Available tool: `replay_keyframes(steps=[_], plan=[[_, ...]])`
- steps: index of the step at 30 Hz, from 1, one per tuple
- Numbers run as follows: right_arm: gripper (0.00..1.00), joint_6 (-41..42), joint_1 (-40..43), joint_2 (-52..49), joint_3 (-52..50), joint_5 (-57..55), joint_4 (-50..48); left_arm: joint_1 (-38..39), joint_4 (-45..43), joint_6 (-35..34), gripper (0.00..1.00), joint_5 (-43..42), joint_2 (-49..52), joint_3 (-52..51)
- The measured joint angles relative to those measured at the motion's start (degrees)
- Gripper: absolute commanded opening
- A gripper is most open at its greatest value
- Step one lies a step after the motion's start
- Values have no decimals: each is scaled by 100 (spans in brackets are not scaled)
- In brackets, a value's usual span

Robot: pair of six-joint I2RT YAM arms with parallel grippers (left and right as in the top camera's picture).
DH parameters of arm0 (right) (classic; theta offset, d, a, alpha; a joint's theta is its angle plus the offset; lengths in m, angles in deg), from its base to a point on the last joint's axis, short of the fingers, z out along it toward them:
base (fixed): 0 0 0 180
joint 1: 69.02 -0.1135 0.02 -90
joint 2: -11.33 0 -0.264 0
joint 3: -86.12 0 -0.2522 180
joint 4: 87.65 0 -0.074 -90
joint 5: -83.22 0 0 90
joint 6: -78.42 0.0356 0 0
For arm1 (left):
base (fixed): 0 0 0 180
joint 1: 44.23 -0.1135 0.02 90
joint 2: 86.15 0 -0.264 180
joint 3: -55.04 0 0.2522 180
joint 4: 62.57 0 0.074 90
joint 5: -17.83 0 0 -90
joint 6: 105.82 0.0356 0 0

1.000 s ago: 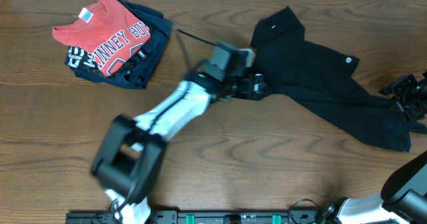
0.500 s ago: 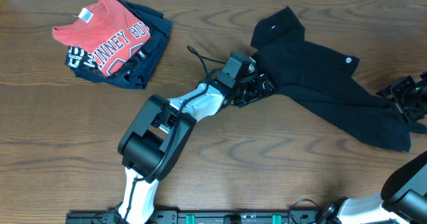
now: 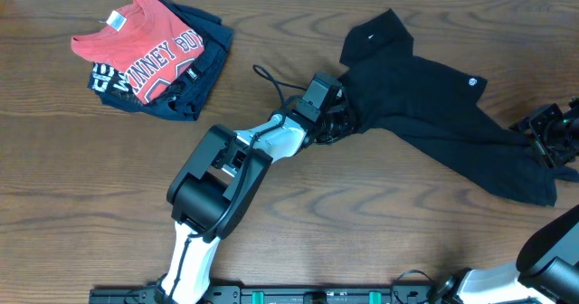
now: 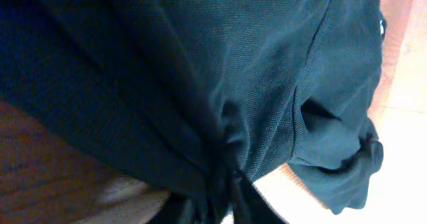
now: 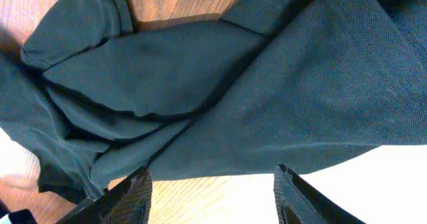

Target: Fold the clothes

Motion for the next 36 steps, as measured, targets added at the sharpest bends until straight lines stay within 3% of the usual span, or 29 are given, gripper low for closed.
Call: replay_keyframes(steps=[5, 10, 19, 30, 36], plan=[[58, -2, 0, 0, 0, -24, -7, -31, 254, 656, 6, 0, -4, 4], [59, -2, 0, 0, 0, -96, -98, -299, 1384, 1167, 6, -31, -358, 15], [59, -2, 0, 0, 0, -417, -160, -927, 2918, 2092, 6, 496, -2153, -22], [49, 2, -389, 0, -898, -564, -999, -887, 3228, 2424, 6, 1005, -2588, -22], [52, -4, -693, 0, -1685, -481, -1945, -887, 3359, 2472, 6, 1047, -2588, -22]])
